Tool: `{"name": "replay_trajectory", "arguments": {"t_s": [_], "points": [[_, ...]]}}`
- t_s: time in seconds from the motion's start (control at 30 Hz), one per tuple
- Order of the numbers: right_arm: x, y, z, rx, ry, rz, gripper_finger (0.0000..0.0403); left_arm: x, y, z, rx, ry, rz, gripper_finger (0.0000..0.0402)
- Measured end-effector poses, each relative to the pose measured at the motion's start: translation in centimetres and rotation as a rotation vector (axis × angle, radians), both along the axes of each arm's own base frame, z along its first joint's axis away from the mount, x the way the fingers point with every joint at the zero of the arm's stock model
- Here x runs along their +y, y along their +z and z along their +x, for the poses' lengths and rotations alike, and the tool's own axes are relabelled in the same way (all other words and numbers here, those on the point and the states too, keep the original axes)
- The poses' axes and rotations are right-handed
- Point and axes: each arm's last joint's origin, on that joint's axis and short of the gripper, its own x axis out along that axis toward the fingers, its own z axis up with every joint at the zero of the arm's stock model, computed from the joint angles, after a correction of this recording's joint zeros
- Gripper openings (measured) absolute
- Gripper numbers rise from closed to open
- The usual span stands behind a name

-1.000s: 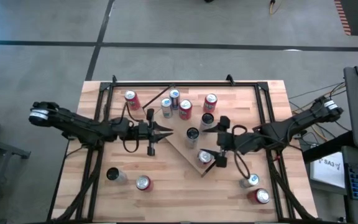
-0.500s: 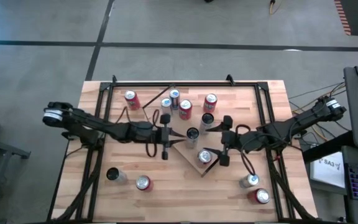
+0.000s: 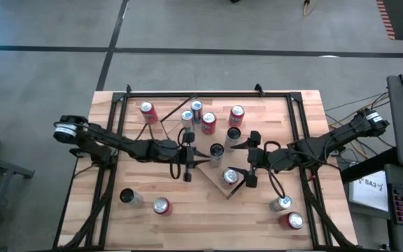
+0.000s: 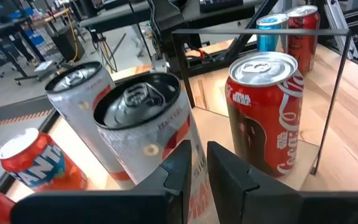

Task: Place canned beverage on shelf
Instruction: Put the top pink soda can on the shelf aligned with the pink soda can on the shelf

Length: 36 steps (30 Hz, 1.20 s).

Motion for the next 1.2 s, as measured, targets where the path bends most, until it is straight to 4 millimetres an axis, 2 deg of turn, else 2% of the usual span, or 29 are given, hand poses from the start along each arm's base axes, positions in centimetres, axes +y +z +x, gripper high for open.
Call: {"name": "replay_trajectory", "arguments": {"t_s": [0.27,1.2], "points": [[0.01,0.06,0.02,-0.007,-0.001,0.003,0.0327,-0.03,-0.59,0.25,0.013,0.011,-0.038,0.0036],[0.01,0.06,0.02,-0.009,-0.006,0.018,0.0328,-0.03,-0.6,0.25,0.013,0.017,-0.055,0.0036]]}}
